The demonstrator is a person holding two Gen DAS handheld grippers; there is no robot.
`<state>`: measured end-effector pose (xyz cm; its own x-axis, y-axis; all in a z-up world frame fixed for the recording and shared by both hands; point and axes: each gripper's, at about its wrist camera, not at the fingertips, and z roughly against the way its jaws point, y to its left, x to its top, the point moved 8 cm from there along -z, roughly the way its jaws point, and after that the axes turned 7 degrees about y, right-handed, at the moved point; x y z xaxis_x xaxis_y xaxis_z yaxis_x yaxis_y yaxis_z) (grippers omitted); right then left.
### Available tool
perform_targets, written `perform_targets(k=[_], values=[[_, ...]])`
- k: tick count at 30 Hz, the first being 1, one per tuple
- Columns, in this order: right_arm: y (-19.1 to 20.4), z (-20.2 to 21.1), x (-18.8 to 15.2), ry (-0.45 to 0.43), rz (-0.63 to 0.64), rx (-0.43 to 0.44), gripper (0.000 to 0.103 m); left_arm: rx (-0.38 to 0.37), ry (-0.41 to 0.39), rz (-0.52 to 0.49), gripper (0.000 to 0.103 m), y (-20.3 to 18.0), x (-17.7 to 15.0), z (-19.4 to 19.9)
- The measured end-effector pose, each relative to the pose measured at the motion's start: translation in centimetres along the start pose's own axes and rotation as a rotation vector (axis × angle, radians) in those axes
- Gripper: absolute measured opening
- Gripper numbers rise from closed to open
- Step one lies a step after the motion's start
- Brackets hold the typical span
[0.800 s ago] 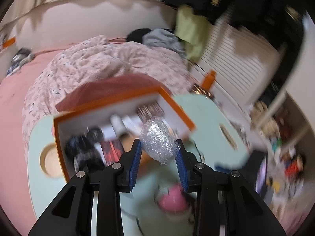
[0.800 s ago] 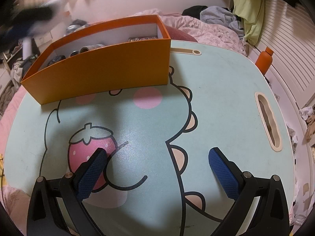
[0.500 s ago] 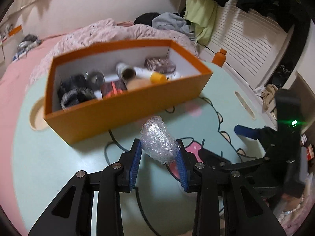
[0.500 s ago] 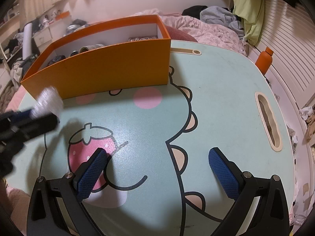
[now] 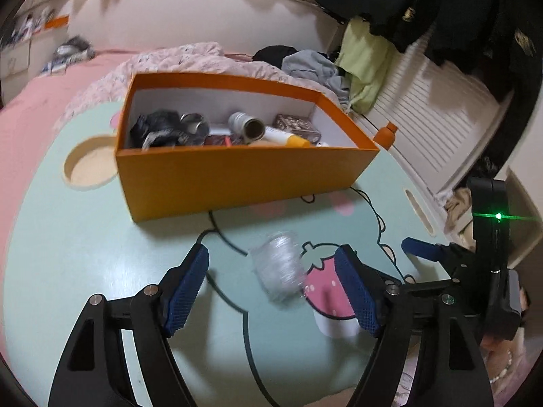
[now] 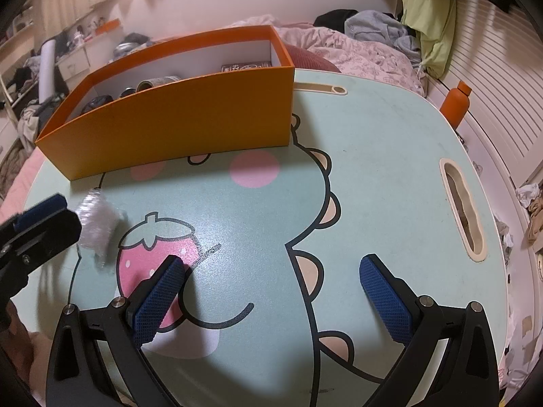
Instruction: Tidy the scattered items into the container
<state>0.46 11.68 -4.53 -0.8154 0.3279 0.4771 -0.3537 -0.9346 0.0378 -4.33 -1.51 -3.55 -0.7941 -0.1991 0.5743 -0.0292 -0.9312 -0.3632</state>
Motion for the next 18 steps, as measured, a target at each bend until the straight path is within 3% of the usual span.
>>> perform_targets(k=[6, 13, 18], values=[[-0.3, 0.3, 0.0, -0.016, -0.043, 0.038, 0.103, -0.063, -0.021, 0.066, 0.077, 0.7, -0.1, 0.0], [-0.6, 5.0, 3.0, -0.142, -0.104, 0.131, 0.093, -0.143, -0.093, 0.134, 0.077, 1.9, 0.2, 1.5], [2.6, 6.2, 9.3, -0.078, -0.086, 0.252, 0.059, -0.145, -0.098, 0.146, 0.077, 2.4, 0.1, 1.6]])
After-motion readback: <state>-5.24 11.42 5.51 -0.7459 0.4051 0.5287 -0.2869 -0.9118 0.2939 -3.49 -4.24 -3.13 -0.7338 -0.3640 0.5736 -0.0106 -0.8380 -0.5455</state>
